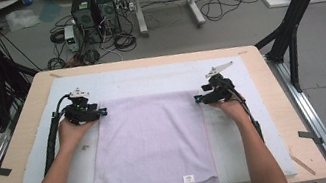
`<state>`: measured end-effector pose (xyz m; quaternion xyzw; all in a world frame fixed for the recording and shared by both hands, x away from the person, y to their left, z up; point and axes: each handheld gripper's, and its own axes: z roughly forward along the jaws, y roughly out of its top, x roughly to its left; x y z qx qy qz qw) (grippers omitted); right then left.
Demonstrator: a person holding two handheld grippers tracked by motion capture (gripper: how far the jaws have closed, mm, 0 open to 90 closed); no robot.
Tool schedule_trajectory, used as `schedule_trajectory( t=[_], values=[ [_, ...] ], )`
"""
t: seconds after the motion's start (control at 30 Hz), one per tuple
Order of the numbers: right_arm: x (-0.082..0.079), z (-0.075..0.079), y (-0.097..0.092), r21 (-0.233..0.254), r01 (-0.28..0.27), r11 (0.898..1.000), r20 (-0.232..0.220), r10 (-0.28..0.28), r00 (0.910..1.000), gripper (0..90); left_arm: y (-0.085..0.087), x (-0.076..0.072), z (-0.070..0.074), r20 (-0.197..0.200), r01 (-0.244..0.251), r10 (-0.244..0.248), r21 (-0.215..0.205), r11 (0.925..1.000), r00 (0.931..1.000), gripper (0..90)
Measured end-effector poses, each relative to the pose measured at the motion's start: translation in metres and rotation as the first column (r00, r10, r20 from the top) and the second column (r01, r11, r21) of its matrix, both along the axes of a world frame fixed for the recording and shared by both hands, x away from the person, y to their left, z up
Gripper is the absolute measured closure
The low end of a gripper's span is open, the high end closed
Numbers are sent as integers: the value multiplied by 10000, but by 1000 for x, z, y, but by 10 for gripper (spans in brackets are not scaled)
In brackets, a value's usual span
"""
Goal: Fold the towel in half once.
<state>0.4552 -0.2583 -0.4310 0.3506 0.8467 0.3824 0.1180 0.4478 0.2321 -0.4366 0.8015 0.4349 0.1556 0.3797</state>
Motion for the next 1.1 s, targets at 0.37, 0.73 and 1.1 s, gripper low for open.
schedule_trajectory(
  t=[0.37,0.73,1.1],
  values=[
    [7,-9,14,42,-624,9980,-562,625,9965,861,-10,1,-2,113,234,-236,252,9994,9997,848],
    [27,88,19,-881,-177,9960,1611,318,9864,872,-15,20,94,2345,-222,116,425,9989,9720,852],
    [38,82,7,-452,442,9980,939,-398,9948,480,1,27,94,2245,-596,434,661,9960,9735,560]
  ],
)
